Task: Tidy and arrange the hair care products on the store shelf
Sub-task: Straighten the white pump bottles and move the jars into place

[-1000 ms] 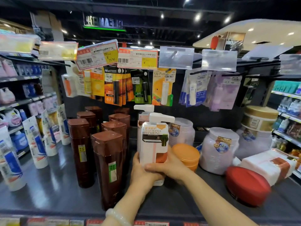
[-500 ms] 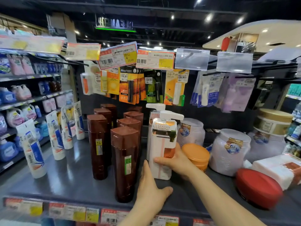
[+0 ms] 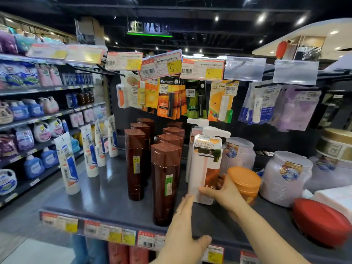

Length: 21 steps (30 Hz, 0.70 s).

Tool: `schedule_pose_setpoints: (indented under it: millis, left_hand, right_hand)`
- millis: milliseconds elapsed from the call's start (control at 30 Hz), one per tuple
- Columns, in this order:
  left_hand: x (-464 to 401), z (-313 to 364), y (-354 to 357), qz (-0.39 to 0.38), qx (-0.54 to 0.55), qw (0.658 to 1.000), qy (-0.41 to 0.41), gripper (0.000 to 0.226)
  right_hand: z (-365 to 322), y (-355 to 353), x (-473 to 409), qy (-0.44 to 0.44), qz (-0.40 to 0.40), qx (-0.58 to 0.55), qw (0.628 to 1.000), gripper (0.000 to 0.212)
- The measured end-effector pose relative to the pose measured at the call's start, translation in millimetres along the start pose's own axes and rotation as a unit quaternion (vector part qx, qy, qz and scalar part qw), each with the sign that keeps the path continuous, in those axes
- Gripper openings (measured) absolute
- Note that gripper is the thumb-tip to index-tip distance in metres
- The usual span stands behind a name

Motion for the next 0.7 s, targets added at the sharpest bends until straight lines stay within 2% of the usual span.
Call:
schedule_pose_setpoints:
  millis: [133, 333, 433, 533, 567, 700]
  left_hand:
    - [11.8, -15.2, -11.2, 0.024, 0.007, 1.000, 0.013, 0.077]
    - [4.7, -3.0, 2.9, 0.017, -0.018, 0.999, 0.048, 0.075]
    - [-3.1, 13.5, 20.3, -0.007, -0.008, 0.998, 0.061, 0.070]
    - [-10.1, 29.5, 39.6, -0.026, 0.006, 0.996, 0.084, 0.065]
    - [-12.0, 35.1, 46.6, -0.037, 0.013, 0.995, 0.090, 0.064]
    - [-14.9, 56.2, 73.8, -0.096, 0.030, 0.988, 0.118, 0.063]
  right_hand:
    - [14.2, 0.4, 24.2, 0.015, 0.022, 0.017, 0.999, 0.088]
    - [13.0, 0.6, 43.8, 0.007, 0.010, 0.003, 1.000, 0.089]
    - [8.3, -17.6, 52.8, -0.009, 0.033, 0.024, 0.999, 0.073]
    - [1.9, -44.8, 67.6, -0.043, 0.063, 0.056, 0.996, 0.039]
    - [0.0, -56.0, 72.9, -0.054, 0.081, 0.064, 0.993, 0.034]
    - [-6.7, -110.0, 94.2, -0.088, 0.241, 0.107, 0.960, 0.023]
Point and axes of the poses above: each hand's wrist, its own x-axis away from the middle knuckle, its own y-axis out of the palm, z = x × y, the point moved 1 cm from there along -x, towards the middle knuckle, and after that the axes turned 7 degrees about -y, right-handed, at the moved point
